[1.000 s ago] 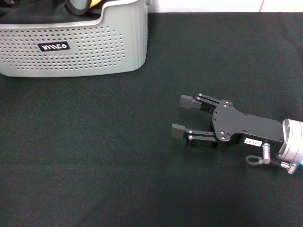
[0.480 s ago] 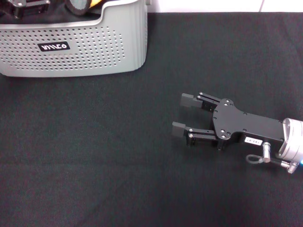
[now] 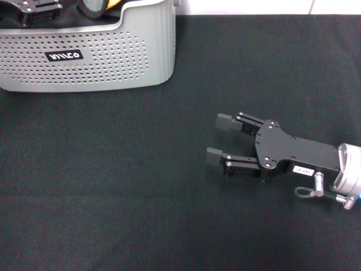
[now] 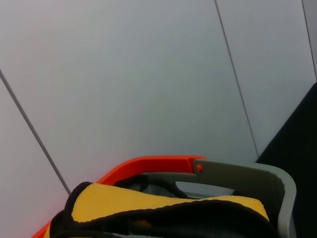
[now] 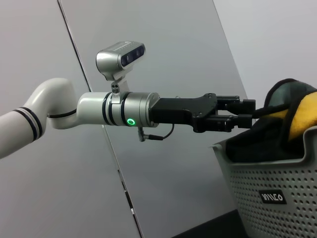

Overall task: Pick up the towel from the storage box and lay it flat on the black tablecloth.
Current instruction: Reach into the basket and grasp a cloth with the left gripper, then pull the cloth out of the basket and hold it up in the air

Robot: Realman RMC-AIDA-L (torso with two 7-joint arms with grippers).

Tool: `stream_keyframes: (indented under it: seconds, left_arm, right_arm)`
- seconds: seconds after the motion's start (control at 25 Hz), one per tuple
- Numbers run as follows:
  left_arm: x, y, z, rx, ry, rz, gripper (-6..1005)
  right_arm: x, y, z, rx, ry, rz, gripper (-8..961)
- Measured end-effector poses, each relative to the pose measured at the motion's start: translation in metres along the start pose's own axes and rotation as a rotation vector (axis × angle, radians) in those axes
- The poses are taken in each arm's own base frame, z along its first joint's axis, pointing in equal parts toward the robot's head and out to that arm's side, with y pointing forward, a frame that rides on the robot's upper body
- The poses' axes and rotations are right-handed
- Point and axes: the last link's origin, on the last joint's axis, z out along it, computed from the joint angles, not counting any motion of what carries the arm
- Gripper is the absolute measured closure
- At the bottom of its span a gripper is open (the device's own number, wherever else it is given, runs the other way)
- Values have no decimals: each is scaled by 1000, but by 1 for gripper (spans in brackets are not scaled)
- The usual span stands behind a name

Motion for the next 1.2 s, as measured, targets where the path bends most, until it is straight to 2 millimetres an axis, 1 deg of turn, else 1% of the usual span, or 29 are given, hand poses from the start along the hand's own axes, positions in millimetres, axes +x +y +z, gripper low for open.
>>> stream_keyframes:
  seconds: [0.28,0.4,0.6,0.84,1.12,1.16,1.2]
  left_arm:
    - [0,-1,-1,3,-1,1,374]
    - [0,-1,-1,3,-1,1,598]
    - [-1,-1,0,2,-2,-1,793]
    - [-2,-2,1,6,-2,-11,901]
    - [4,-3,1,11,41,-32,931]
    - [14,-8,-7,37,133,-69,935]
    - [17,-10,-10,45,160,-78,939]
  right_arm:
    - [0,1,0,-2,-2,1,94]
    - [0,1,0,-2,-2,1,94]
    - [0,1,-1,-2,-3,2,94]
    - [2,2,-1,-1,-4,6,95]
    - [4,4,-5,5,-14,14,95]
    - [4,5,-6,4,-17,12,95]
    - [4,5,-6,5,-19,10,95]
